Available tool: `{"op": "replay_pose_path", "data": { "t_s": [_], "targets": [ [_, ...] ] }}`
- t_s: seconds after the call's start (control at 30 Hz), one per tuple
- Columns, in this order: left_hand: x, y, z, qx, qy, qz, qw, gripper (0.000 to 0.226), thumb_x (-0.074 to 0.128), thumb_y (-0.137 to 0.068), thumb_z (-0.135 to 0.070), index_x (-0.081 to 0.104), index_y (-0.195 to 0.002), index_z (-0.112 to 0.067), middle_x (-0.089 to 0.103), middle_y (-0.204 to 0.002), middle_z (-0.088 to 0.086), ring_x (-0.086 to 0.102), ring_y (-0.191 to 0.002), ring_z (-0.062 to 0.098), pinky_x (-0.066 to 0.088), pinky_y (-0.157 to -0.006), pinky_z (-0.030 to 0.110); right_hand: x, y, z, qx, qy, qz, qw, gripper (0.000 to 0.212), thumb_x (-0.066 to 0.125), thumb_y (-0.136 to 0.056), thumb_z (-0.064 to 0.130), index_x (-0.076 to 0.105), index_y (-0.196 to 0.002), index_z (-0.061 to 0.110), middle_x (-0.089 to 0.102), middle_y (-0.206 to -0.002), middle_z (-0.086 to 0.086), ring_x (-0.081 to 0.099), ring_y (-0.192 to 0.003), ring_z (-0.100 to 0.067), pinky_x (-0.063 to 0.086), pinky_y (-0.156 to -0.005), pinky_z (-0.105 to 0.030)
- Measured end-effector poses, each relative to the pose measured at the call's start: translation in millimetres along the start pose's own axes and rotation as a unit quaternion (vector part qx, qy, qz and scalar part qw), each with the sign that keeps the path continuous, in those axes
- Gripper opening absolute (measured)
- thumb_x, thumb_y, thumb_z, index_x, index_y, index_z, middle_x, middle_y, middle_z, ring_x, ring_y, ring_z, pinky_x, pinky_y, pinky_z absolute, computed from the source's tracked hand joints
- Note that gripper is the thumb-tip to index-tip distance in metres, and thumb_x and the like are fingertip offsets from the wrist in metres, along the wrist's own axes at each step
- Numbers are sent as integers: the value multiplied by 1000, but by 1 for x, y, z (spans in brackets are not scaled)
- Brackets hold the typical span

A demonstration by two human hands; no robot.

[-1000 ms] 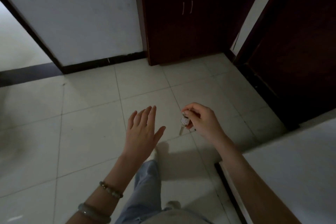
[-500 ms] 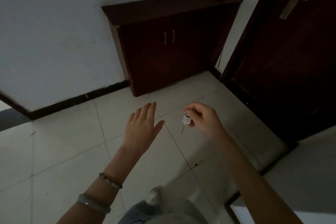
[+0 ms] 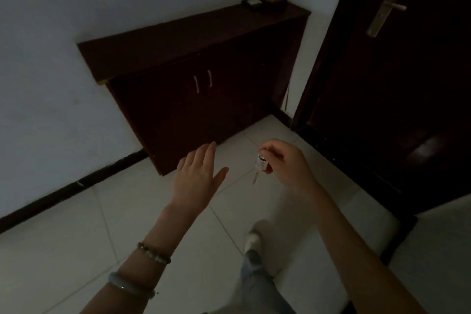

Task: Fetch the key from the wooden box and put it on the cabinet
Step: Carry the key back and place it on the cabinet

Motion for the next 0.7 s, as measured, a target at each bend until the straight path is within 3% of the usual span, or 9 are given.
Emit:
{"op": "replay_pose_path", "data": {
  "t_s": [0.37,0.7],
  "targets": [
    [52,-210,-24,-32,31,-5,999,59,63,-85,-36,47,-130,-2,59,-124,16,58,-107,32,48,-85,43,-80,-216,-35,-16,-7,27,999,18,53,-90,10,64,-87,24,64,-83,7,63,-74,0,51,-55,-14],
    [95,-358,-13,-20,7,1,1000,61,55,-89,-41,40,-136,-6,50,-135,14,48,-121,29,38,-99,41,-108,-358,-72,-19,-17,20,999,28,54,-90,10,62,-81,35,65,-84,10,64,-76,1,51,-56,-11]
  ]
}}
Point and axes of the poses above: each hand's wrist, its own y-axis away from the middle knuckle, its own x-axis out of the palm, z = x × y, the point moved 9 cm from there along -y, towards the middle knuckle
